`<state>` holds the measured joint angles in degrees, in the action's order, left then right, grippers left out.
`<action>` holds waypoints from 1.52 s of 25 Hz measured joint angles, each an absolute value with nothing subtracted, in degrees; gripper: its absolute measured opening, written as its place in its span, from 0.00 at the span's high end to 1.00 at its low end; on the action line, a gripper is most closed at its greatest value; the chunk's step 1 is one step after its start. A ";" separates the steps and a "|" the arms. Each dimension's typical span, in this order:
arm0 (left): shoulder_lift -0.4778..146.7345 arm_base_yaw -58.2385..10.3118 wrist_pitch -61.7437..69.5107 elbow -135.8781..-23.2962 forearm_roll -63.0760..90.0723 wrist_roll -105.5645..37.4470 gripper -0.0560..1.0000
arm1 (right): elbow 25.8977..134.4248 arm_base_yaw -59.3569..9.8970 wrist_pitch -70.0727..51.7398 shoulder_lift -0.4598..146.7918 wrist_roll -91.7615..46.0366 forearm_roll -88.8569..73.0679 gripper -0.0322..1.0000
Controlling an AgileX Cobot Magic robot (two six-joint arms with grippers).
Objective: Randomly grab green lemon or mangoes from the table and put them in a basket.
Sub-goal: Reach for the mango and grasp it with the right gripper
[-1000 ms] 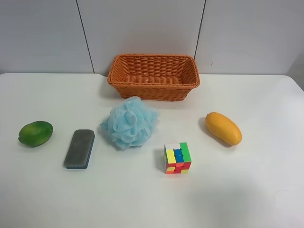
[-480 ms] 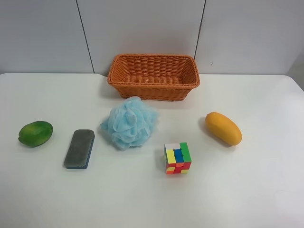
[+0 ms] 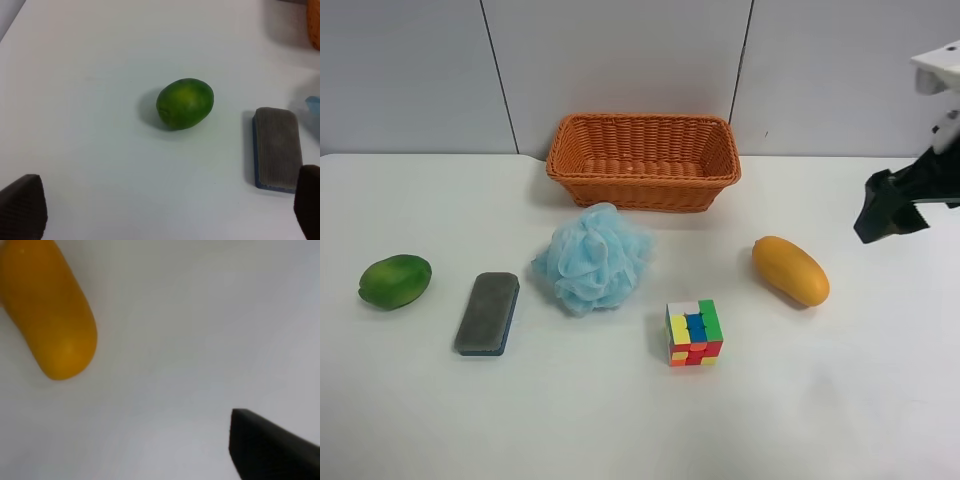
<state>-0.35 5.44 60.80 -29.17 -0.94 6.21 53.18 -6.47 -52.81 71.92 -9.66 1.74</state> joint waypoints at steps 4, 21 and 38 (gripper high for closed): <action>-0.35 5.44 60.80 -29.17 -1.00 6.21 0.01 | 53.20 -6.47 -49.45 77.12 -11.11 0.32 0.01; -0.35 5.44 60.80 -29.17 -1.00 6.21 0.01 | 53.24 -6.47 -34.29 100.52 -22.13 -8.72 0.01; -0.35 5.44 60.80 -29.17 -1.00 6.21 0.01 | 53.36 -6.47 -29.19 104.92 -23.58 -10.06 0.03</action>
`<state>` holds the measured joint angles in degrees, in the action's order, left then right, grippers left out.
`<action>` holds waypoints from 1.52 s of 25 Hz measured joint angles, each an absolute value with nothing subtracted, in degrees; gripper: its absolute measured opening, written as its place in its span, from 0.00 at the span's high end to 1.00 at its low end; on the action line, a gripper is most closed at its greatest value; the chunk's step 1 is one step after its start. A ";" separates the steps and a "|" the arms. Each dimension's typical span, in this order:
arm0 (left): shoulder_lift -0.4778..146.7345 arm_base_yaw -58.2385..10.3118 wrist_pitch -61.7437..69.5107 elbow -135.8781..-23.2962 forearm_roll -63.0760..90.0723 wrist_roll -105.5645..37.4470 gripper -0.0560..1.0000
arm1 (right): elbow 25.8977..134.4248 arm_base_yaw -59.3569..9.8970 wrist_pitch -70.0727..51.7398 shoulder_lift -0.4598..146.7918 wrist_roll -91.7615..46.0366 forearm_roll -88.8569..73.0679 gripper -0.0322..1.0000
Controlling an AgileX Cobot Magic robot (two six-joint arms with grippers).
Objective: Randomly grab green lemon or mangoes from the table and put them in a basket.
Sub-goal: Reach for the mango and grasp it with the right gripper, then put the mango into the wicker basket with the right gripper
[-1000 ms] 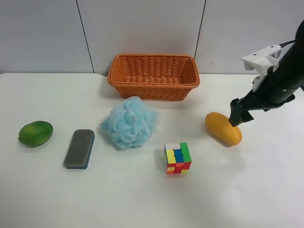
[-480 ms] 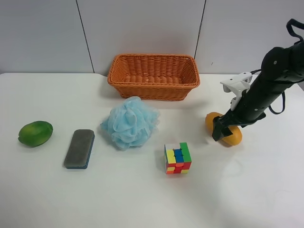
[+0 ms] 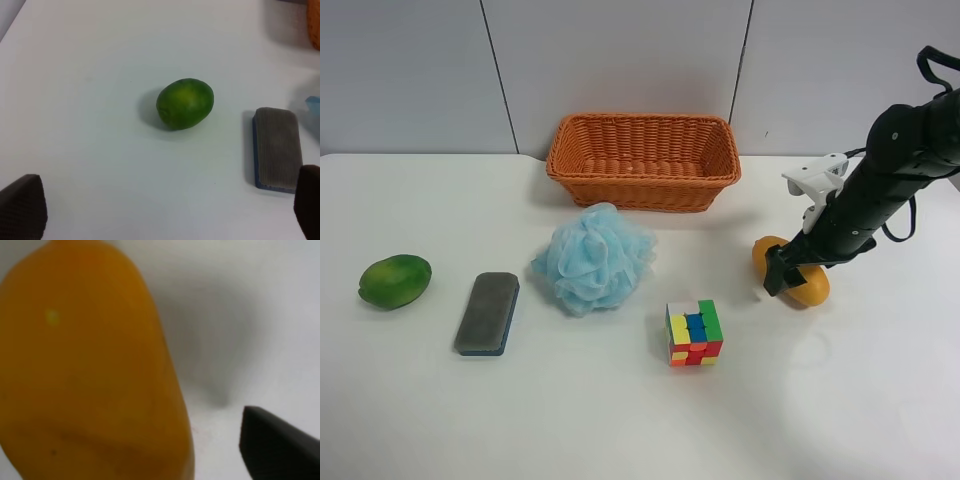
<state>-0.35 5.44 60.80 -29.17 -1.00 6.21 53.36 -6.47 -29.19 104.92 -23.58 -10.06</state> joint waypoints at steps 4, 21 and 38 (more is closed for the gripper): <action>-0.35 5.44 60.80 -29.17 -1.00 6.21 0.01 | 53.36 -6.42 -29.44 104.92 -23.58 -11.20 0.32; -0.35 5.44 60.80 -29.17 -0.94 6.21 0.01 | 56.18 -6.42 -33.45 99.82 -23.58 -15.44 0.36; -0.35 5.44 60.80 -29.17 -0.94 6.21 0.01 | 77.11 -14.95 -18.39 95.73 -15.28 -23.57 0.36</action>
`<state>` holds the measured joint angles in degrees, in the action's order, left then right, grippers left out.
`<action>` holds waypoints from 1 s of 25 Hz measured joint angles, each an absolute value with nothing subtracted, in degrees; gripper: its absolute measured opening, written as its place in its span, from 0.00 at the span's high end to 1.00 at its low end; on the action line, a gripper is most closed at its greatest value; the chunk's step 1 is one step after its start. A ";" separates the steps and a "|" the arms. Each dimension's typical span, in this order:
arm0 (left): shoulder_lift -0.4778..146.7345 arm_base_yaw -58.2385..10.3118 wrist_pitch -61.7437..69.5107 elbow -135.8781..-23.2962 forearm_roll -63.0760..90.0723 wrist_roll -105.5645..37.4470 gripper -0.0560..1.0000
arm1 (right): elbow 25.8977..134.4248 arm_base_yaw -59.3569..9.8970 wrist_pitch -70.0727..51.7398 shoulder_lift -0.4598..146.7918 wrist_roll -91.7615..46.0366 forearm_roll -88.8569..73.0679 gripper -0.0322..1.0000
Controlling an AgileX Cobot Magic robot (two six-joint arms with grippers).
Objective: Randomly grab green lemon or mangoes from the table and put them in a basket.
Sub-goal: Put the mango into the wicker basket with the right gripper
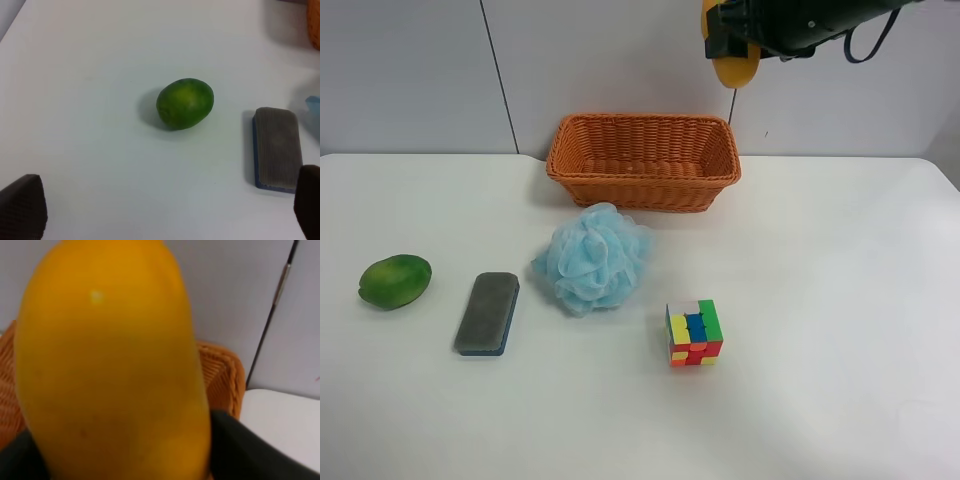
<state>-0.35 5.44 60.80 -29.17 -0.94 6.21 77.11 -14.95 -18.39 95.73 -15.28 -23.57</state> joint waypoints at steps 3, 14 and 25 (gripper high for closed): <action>-0.35 5.44 60.80 -29.17 -0.94 6.21 0.01 | 77.11 -15.01 -13.11 100.88 -14.00 -23.56 0.36; -0.35 5.44 60.80 -29.17 -0.94 6.21 0.01 | 77.11 -15.12 -5.36 115.13 -13.60 -23.51 0.36; -0.35 5.44 60.80 -29.17 -0.94 6.21 0.01 | 77.11 -15.12 -1.24 115.50 -13.01 -24.61 0.36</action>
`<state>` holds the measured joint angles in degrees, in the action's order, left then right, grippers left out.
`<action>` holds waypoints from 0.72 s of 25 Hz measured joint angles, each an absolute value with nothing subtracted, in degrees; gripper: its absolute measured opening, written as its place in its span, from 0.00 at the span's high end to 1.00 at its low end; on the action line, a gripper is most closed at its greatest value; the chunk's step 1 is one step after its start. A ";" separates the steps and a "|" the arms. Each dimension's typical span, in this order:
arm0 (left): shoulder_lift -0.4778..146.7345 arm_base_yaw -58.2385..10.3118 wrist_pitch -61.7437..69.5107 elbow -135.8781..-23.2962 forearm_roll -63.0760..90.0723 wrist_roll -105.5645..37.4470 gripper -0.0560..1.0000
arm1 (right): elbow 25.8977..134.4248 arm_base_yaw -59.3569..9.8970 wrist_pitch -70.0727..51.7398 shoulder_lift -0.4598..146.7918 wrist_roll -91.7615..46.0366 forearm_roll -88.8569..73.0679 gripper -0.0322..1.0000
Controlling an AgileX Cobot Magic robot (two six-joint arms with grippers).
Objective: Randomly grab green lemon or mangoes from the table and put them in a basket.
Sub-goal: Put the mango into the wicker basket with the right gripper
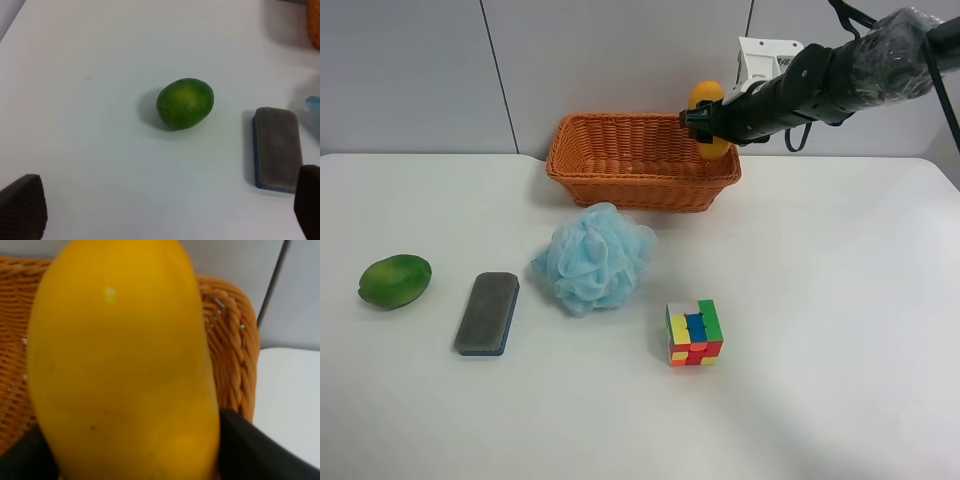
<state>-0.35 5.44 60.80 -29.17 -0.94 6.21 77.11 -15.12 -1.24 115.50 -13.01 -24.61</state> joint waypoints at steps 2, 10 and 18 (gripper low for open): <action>-0.35 5.44 60.80 -29.17 -1.00 6.21 0.01 | 77.11 -15.12 -1.35 115.50 -13.01 -24.59 0.36; -0.35 5.44 60.80 -29.17 -1.00 6.21 0.01 | 77.11 -15.17 -1.19 115.50 -13.01 -24.59 0.16; -0.35 5.44 60.80 -29.17 -1.00 6.21 0.01 | 77.11 -16.07 0.31 115.50 -13.01 -24.59 0.01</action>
<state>-0.35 5.44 60.80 -29.17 -1.00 6.21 77.11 -16.07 0.31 115.50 -13.01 -24.59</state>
